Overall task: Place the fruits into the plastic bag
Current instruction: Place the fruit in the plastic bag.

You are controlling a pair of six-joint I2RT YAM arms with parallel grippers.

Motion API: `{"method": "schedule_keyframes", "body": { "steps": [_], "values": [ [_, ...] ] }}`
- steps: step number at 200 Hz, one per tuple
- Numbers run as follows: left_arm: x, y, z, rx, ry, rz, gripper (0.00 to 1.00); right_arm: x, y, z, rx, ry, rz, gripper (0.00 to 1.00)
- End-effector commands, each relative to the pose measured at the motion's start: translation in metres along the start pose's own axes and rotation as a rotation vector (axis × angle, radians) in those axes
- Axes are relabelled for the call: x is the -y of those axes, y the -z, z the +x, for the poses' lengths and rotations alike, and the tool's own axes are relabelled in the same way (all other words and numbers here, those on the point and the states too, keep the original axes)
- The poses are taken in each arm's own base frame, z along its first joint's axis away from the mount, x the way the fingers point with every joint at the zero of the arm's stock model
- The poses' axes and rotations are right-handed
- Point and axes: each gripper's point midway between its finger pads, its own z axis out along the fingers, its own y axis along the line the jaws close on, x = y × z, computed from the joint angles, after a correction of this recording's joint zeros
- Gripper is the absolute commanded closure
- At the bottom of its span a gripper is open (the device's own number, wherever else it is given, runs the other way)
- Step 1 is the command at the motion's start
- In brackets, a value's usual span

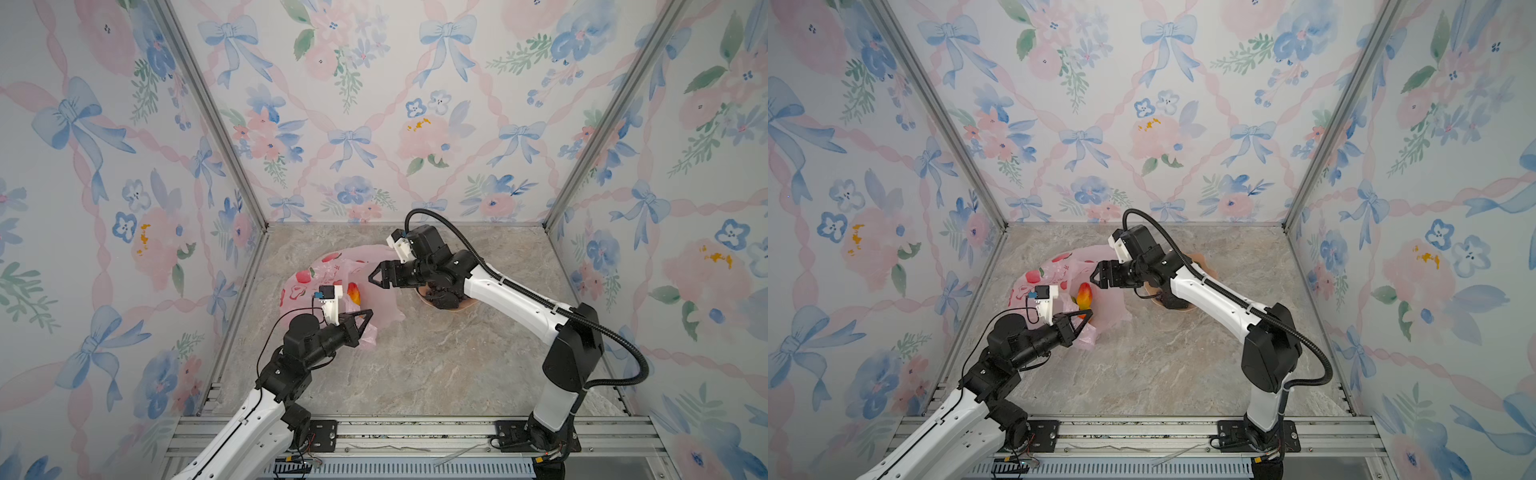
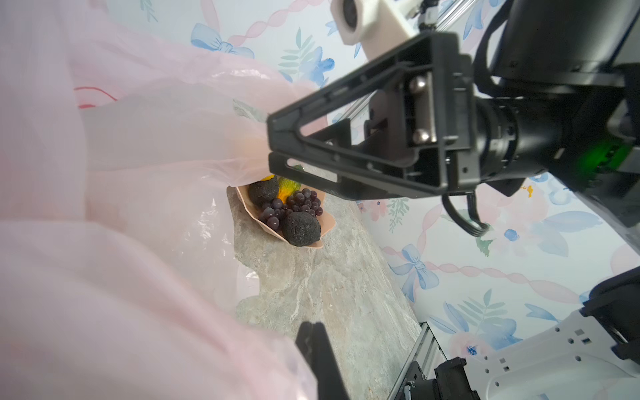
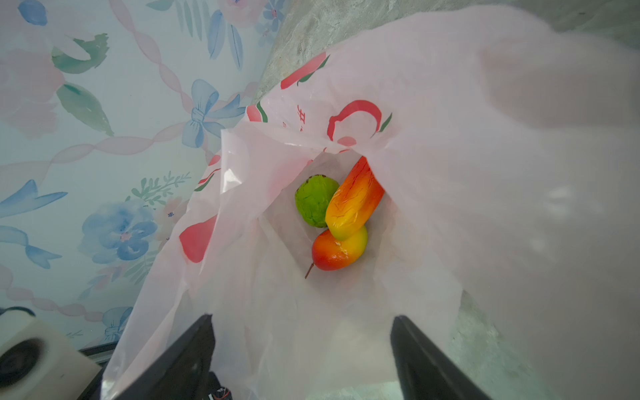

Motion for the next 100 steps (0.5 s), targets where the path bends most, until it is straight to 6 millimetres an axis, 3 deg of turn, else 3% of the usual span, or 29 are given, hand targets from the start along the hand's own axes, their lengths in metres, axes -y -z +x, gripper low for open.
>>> {"method": "schedule_keyframes", "body": {
  "steps": [1, 22, 27, 53, 70, 88, 100],
  "values": [
    [-0.002, 0.001, -0.002, 0.014, -0.003, -0.005, 1.00, 0.004, 0.025, 0.010, -0.011, 0.033, 0.035, 0.16],
    [-0.001, 0.000, -0.003, 0.012, -0.003, -0.003, 1.00, 0.008, 0.038, 0.013, -0.015, 0.043, 0.051, 0.14],
    [-0.002, 0.000, -0.002, 0.008, -0.003, -0.004, 1.00, 0.002, 0.050, 0.010, 0.002, 0.054, 0.042, 0.14],
    [-0.001, -0.002, -0.003, 0.002, -0.004, -0.003, 1.00, 0.006, 0.073, 0.010, 0.010, 0.090, 0.078, 0.14],
    [0.000, -0.003, -0.005, 0.002, -0.010, -0.003, 1.00, 0.023, 0.092, 0.005, 0.026, 0.138, 0.174, 0.08],
    [0.000, -0.004, -0.005, -0.005, -0.015, -0.006, 1.00, 0.054, 0.113, -0.001, 0.037, 0.145, 0.298, 0.00],
    [0.000, -0.004, -0.005, -0.007, -0.015, -0.008, 1.00, 0.078, 0.121, -0.004, 0.031, 0.111, 0.351, 0.03]
  ]
}}
